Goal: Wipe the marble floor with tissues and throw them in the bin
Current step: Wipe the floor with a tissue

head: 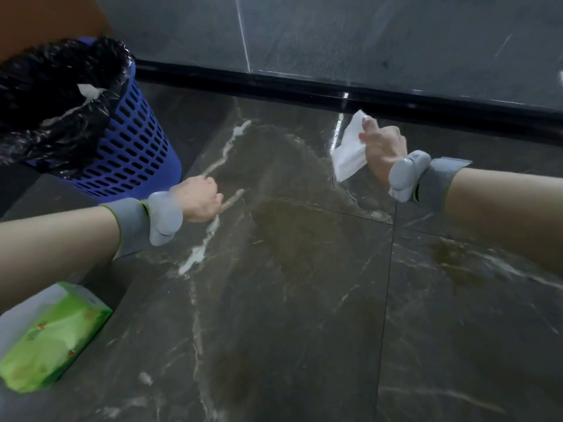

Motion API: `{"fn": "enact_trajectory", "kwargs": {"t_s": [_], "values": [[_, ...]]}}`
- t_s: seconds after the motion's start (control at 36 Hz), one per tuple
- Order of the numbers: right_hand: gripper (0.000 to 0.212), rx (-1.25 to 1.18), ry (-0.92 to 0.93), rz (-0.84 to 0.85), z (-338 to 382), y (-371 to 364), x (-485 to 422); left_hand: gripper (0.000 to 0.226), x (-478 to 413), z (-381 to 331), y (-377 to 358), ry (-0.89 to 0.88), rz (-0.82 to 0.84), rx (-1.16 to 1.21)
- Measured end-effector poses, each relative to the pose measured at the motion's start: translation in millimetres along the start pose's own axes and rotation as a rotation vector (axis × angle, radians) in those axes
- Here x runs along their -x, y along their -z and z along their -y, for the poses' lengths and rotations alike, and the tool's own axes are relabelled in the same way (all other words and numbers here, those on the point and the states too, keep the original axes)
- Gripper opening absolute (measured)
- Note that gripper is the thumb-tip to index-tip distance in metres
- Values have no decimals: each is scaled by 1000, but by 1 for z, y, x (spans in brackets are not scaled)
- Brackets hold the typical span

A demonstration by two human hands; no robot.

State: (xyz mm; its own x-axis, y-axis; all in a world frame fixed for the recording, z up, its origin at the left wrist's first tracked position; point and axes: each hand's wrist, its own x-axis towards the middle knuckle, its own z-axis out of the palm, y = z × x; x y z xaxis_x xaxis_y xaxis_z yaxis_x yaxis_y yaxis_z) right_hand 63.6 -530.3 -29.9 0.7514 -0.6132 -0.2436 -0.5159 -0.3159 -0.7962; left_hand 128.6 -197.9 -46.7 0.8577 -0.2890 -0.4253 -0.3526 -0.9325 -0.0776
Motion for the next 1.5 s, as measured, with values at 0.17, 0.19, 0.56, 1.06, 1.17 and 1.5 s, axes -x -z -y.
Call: {"fn": "enact_trajectory", "kwargs": {"t_s": [0.17, 0.19, 0.56, 1.06, 1.17, 1.5], "values": [[34, 424, 338, -59, -11, -3, -11, 39, -5, 14, -17, 29, 169, -59], [36, 471, 380, -41, -14, -7, -14, 39, -6, 14, -23, 42, 176, -38], [86, 639, 513, 350, -22, -90, -6, 68, -4, -9, -42, 213, 199, -53], [60, 819, 639, 97, -36, -125, -19, 82, -6, -9, -62, 200, 189, -120], [45, 809, 626, 27, -33, -127, -23, 82, -8, -7, -64, 187, 196, -111], [41, 700, 958, 363, -15, -177, 73, 74, -9, -8, -61, 205, 183, -56]]}}
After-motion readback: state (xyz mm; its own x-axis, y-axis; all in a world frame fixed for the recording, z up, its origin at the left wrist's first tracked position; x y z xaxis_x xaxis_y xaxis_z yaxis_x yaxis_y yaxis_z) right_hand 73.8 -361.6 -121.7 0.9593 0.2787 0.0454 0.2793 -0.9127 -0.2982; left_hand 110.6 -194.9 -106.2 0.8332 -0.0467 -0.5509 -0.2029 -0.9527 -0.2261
